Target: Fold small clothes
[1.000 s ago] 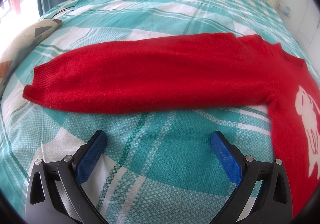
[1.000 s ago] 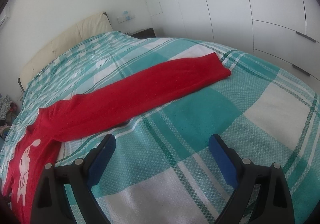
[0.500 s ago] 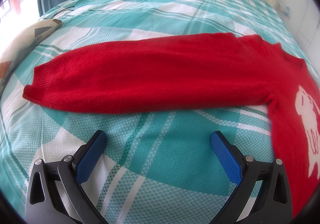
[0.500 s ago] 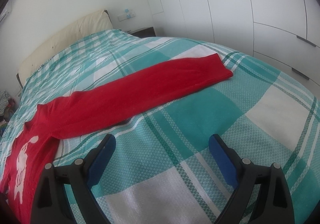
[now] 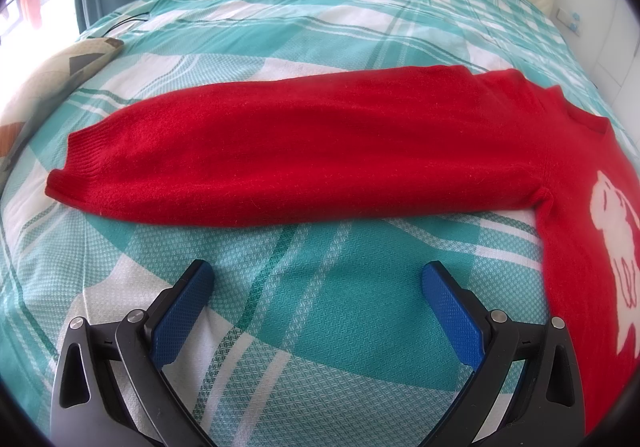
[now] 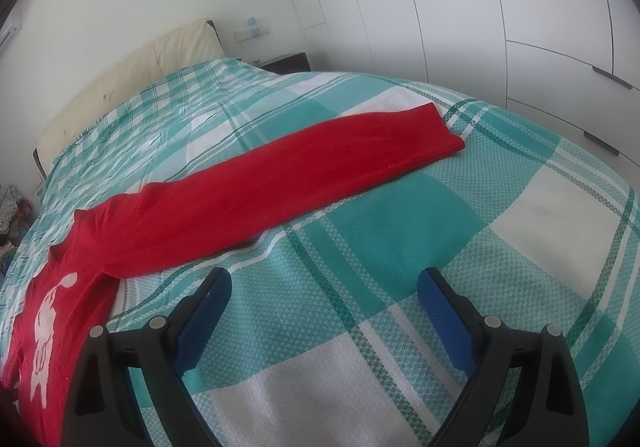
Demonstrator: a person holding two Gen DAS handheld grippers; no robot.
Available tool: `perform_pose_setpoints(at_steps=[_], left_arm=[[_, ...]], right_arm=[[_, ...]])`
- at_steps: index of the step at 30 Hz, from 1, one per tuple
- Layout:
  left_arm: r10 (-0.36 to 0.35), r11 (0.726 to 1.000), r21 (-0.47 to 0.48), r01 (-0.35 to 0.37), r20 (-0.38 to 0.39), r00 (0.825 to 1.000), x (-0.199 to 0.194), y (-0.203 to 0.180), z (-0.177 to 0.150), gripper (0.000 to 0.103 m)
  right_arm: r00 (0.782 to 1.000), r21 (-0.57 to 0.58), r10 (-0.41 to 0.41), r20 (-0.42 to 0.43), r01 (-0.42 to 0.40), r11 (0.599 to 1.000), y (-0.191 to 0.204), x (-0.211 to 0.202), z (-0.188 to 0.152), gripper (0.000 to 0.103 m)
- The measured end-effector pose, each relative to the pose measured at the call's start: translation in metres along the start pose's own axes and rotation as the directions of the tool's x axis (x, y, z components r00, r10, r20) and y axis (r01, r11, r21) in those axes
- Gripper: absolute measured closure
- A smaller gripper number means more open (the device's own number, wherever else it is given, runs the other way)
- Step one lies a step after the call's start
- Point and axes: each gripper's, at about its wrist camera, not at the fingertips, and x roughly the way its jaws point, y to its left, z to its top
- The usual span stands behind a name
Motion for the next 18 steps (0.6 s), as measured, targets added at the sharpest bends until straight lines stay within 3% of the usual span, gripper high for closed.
perform_pose_setpoints(at_steps=[18], left_arm=[[0.000,1.000,0.000,0.000,0.000,1.000,-0.0001,0.0001,-0.0001,0.000]], right_arm=[[1.000,0.004,0.001,-0.001,-0.001,1.000,-0.0007,-0.0011,-0.0011,0.010]])
